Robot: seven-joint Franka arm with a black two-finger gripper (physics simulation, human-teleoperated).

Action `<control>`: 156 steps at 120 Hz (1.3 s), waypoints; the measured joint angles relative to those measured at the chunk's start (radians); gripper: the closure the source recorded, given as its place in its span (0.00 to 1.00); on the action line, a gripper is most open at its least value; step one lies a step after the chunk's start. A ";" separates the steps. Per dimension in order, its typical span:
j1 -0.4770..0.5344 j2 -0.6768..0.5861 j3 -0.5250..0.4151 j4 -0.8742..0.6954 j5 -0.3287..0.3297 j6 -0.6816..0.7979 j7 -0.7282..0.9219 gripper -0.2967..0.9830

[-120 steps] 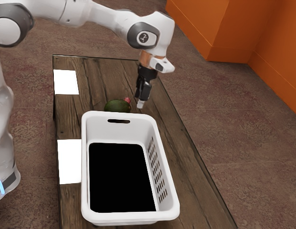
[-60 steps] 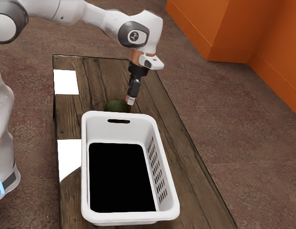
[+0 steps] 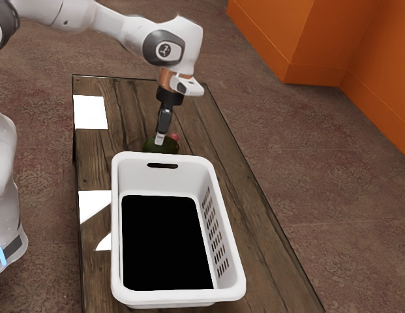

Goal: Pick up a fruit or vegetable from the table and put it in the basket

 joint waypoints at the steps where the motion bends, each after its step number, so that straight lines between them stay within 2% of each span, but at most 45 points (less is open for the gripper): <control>1: 0.000 0.000 -0.001 -0.001 0.000 0.000 0.001 0.23; 22: 0.002 0.019 -0.005 -0.013 -0.003 0.006 0.026 0.23; 56: -0.002 0.116 -0.007 -0.013 -0.009 0.049 0.055 0.23; 68: -0.007 0.120 -0.007 -0.012 -0.010 0.067 0.062 0.32; 78: -0.008 0.119 -0.007 -0.012 -0.010 0.079 0.066 0.35; 86: -0.009 0.074 -0.006 -0.010 -0.009 0.082 0.069 0.39; 94: -0.002 -0.028 -0.005 0.006 -0.003 0.072 0.072 0.47; 102: -0.002 -0.116 -0.037 0.058 0.002 0.040 0.073 0.47; 108: -0.053 -0.144 -0.080 0.110 0.003 0.011 0.074 0.45; 114: -0.173 -0.153 -0.099 0.129 0.004 -0.010 0.071 0.42; 127: -0.350 -0.183 -0.111 0.083 0.003 -0.044 0.052 0.41; 142: -0.446 -0.155 -0.112 0.049 0.000 -0.052 0.029 0.44; 156: -0.474 -0.098 -0.113 0.045 -0.010 -0.033 0.010 0.47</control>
